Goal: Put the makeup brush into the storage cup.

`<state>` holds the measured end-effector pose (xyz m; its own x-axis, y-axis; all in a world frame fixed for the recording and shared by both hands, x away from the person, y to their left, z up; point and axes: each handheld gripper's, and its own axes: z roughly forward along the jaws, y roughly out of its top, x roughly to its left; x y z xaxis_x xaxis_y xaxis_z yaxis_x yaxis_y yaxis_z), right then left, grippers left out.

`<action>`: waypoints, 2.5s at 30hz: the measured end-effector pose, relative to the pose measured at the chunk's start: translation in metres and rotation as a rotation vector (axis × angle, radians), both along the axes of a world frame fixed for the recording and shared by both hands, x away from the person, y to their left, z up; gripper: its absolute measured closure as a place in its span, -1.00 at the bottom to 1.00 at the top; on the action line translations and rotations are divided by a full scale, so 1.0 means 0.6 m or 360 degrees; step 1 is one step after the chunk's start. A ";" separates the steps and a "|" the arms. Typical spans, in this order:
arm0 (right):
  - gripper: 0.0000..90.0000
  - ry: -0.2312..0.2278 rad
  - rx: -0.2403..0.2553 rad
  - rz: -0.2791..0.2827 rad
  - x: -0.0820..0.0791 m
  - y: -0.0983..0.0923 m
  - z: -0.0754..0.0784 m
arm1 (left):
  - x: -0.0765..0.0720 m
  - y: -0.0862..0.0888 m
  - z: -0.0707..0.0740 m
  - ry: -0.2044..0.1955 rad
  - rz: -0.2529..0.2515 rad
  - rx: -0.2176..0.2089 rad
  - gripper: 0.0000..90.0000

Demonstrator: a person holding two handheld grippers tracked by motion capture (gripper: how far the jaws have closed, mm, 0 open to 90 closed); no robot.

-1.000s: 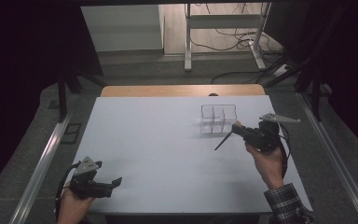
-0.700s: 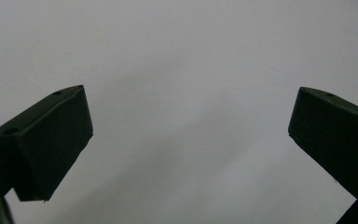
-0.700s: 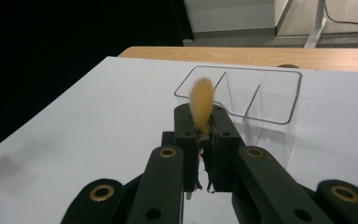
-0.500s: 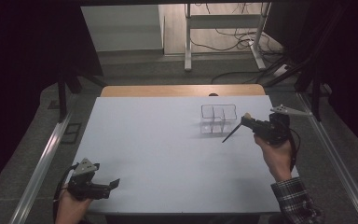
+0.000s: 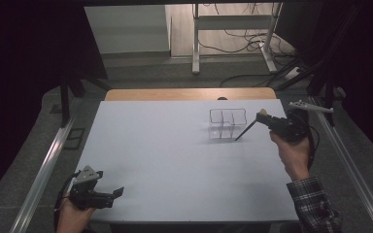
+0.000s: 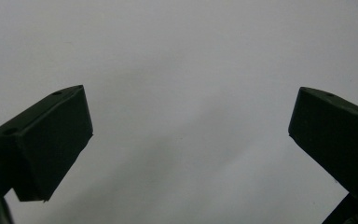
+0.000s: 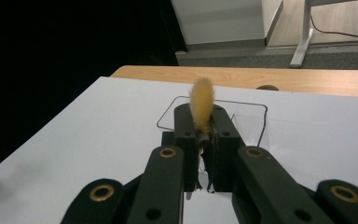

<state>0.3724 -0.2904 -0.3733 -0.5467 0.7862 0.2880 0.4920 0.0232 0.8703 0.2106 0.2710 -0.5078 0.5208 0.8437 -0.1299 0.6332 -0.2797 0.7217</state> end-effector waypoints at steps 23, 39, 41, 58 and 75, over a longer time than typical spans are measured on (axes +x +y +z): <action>0.89 -0.0041 -0.0004 -0.0055 0.032 -0.007 0.042 | 0.000 -0.001 0.001 -0.0016 -0.0004 0.0004 -1.00; 0.89 -0.0081 -0.0080 -0.0091 0.068 0.005 0.057 | -0.001 -0.002 0.002 -0.0031 -0.0001 0.0006 -1.00; 0.89 -0.0084 -0.0081 -0.0098 0.072 0.005 0.057 | -0.001 -0.002 0.002 -0.0031 -0.0003 0.0007 -1.00; 0.89 -0.0076 -0.0133 -0.0152 0.111 0.017 0.042 | -0.001 -0.002 0.002 -0.0029 -0.0009 0.0017 -1.00; 0.89 -0.0058 -0.0182 -0.0167 0.132 0.031 0.020 | -0.001 -0.004 0.002 -0.0040 -0.0011 0.0026 -0.99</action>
